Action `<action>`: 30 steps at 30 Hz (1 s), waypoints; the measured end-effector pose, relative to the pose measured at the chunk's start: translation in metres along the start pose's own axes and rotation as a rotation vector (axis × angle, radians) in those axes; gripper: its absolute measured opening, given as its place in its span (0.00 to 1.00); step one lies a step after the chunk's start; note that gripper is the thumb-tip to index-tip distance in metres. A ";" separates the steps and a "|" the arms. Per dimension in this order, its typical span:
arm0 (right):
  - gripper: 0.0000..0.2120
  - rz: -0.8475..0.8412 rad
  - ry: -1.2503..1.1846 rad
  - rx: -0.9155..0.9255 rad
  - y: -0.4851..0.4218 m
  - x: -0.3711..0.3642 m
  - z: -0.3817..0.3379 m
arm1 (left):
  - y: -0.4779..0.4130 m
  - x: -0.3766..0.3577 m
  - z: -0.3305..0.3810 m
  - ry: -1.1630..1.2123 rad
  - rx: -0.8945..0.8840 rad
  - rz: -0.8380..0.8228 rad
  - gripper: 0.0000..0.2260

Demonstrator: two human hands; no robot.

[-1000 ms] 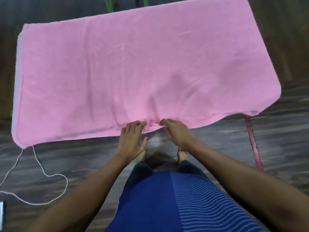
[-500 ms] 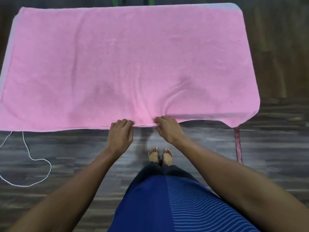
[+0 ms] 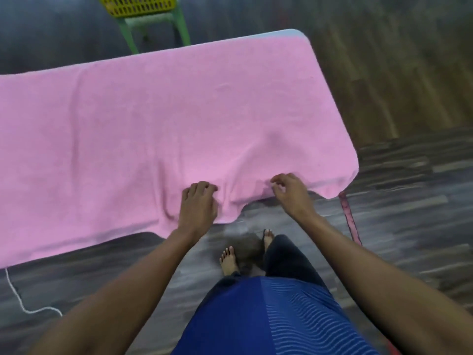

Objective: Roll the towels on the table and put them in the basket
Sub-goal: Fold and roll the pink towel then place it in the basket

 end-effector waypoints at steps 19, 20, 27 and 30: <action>0.31 -0.051 0.361 -0.052 -0.228 0.106 0.107 | -0.293 -0.057 0.103 -0.073 0.085 -0.167 0.31; 0.31 -0.040 0.374 -0.043 -0.230 0.105 0.110 | -0.297 -0.059 0.103 -0.084 0.071 -0.152 0.32; 0.32 0.001 0.439 -0.017 -0.238 0.107 0.118 | -0.317 -0.065 0.105 -0.128 0.044 -0.116 0.33; 0.32 0.004 0.449 -0.021 -0.242 0.109 0.117 | -0.322 -0.064 0.106 -0.138 0.030 -0.111 0.33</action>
Point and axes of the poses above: each hand's wrist, its own y-axis away from the middle knuckle, its own x-axis out of the back of the hand, z = x × y, the point moved 1 cm from there along -y, towards the middle knuckle, and after that the axes turned 7 degrees about -z, right-handed, at the moved point
